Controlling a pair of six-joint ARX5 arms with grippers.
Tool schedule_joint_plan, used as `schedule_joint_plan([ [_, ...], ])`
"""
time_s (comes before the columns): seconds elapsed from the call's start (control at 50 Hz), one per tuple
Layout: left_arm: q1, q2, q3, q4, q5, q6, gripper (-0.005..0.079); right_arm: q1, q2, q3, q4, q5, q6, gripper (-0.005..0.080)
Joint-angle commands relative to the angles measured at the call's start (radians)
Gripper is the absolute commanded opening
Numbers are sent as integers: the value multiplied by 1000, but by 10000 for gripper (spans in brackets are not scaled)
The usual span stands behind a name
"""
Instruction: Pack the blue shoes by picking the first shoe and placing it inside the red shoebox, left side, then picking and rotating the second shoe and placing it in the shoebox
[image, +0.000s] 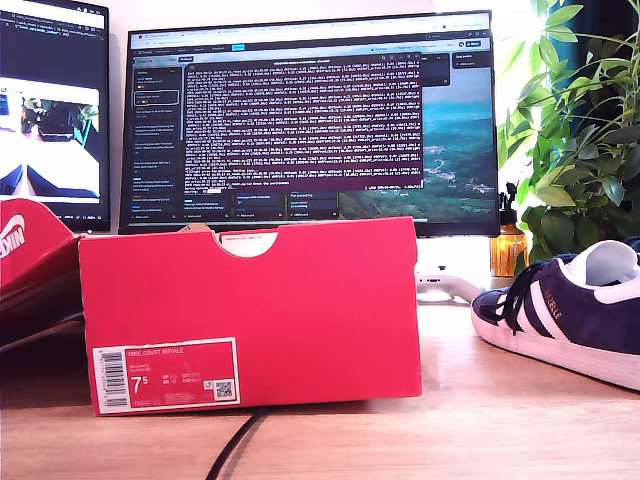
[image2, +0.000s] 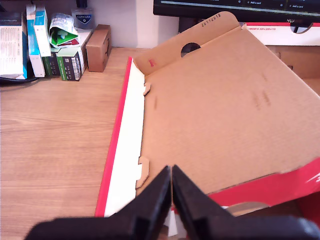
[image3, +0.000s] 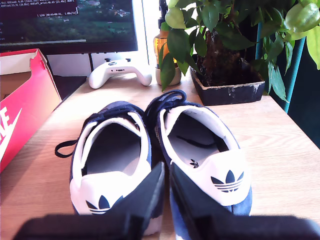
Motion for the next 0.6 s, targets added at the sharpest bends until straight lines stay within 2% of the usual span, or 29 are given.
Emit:
schedule_joint_plan([
  [0.0,1,-9,-23,-21,2,-3,-16,5,-6,-7,8,-2,3,-10],
  [0.58,1,-9,-23,-14,3,-4,-16,5,-6,-7,8,34,-78,-10],
])
